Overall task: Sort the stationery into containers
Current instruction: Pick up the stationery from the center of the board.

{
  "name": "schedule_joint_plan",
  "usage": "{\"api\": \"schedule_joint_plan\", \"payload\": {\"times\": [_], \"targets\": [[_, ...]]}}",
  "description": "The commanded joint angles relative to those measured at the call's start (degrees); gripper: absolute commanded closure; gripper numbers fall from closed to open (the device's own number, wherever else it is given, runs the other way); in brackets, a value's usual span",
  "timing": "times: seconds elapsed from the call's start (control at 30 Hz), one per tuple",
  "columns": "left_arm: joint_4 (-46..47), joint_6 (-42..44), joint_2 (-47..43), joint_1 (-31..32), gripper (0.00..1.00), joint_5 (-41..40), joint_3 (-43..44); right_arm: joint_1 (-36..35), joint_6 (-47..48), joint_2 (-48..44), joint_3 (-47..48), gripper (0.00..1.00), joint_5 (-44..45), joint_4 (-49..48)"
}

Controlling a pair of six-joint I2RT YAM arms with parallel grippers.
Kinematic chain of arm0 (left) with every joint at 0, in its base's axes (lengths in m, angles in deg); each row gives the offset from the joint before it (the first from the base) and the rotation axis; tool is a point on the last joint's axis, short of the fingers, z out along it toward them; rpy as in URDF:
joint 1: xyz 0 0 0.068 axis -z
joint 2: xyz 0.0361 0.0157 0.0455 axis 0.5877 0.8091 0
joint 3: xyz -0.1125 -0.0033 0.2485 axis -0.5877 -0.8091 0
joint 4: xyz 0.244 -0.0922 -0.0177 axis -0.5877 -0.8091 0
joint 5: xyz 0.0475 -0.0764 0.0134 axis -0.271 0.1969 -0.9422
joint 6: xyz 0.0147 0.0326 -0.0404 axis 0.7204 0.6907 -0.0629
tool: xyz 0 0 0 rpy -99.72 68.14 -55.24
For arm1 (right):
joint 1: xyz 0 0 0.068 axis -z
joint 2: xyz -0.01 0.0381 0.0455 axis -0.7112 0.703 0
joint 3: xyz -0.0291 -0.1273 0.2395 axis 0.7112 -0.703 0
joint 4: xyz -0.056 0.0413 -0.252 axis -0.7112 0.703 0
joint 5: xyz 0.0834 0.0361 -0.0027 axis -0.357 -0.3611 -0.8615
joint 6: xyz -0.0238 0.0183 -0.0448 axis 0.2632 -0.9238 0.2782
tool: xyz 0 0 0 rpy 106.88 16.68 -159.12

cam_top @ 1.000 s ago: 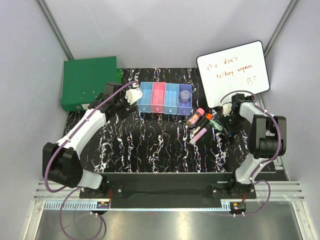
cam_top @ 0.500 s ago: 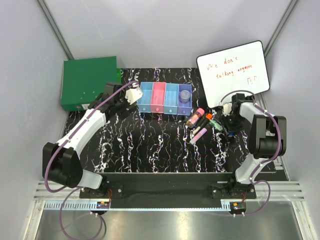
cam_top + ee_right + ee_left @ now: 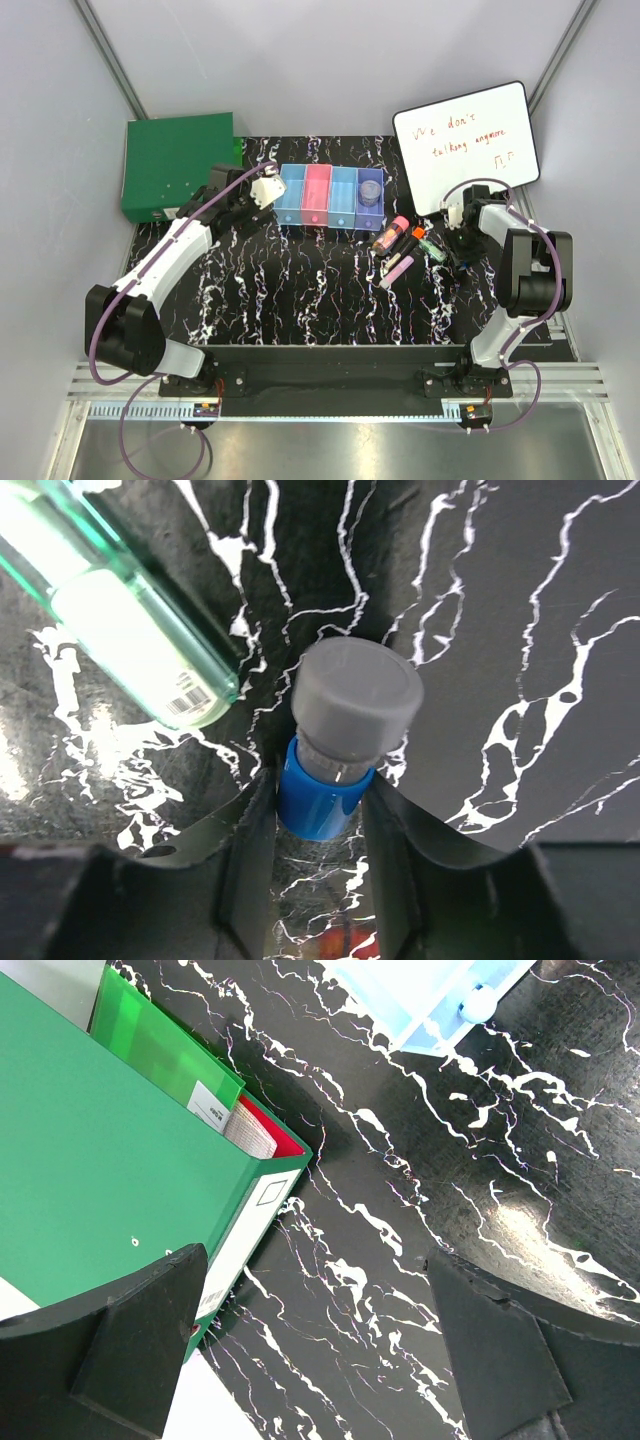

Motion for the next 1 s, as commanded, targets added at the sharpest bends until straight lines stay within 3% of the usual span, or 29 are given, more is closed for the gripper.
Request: {"api": "schedule_joint_plan", "payload": {"times": [0.0,0.33,0.97], "targets": [[2.7,0.4,-0.7,-0.3,0.01,0.9,0.6,-0.3,-0.1,0.8,0.1,0.6,5.1,-5.4],[2.7,0.7,-0.9,-0.3,0.01,1.2,0.4,-0.3,3.5,-3.5,-0.8,0.67,7.5,-6.9],[2.6,0.3,-0.7,-0.2,0.01,1.4,0.9,-0.3,19.6,-16.5,-1.9,0.61,5.1,-6.9]]}}
